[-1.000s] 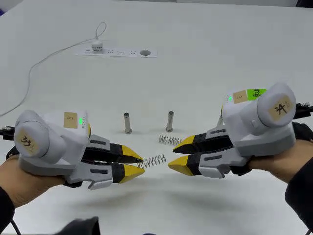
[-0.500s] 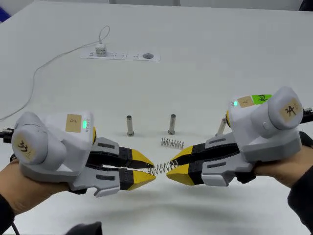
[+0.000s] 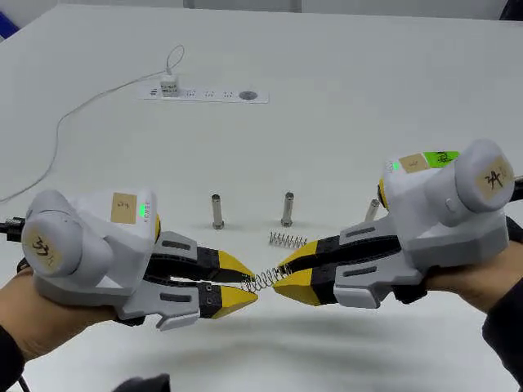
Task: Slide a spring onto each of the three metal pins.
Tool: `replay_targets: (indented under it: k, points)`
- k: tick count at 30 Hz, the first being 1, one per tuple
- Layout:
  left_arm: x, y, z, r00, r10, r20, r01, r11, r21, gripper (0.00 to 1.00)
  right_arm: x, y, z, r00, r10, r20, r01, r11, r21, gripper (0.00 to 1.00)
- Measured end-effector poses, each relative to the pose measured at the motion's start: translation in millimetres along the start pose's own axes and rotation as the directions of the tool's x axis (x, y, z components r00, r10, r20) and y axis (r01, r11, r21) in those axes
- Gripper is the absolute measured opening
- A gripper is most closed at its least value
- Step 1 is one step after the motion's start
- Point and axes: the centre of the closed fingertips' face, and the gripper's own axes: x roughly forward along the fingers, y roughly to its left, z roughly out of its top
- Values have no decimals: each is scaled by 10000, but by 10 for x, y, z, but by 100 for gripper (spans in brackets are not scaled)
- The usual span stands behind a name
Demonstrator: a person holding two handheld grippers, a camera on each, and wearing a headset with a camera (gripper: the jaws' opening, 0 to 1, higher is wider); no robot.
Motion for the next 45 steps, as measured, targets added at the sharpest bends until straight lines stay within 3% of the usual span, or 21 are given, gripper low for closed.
replay_targets:
  k: [10,35,45]
  points:
    - [2,-2,2,10000,19,60,-19,10000,-25,10,121,90,189,9998,7,192,5,9982,-606,12]
    - [-6,33,2,9994,158,309,-147,9993,-353,11,180,42,267,9994,-224,282,247,9960,-861,12]
    - [-94,152,1,9966,620,548,-564,9936,-979,24,199,-20,350,9987,-379,341,410,9946,-950,12]
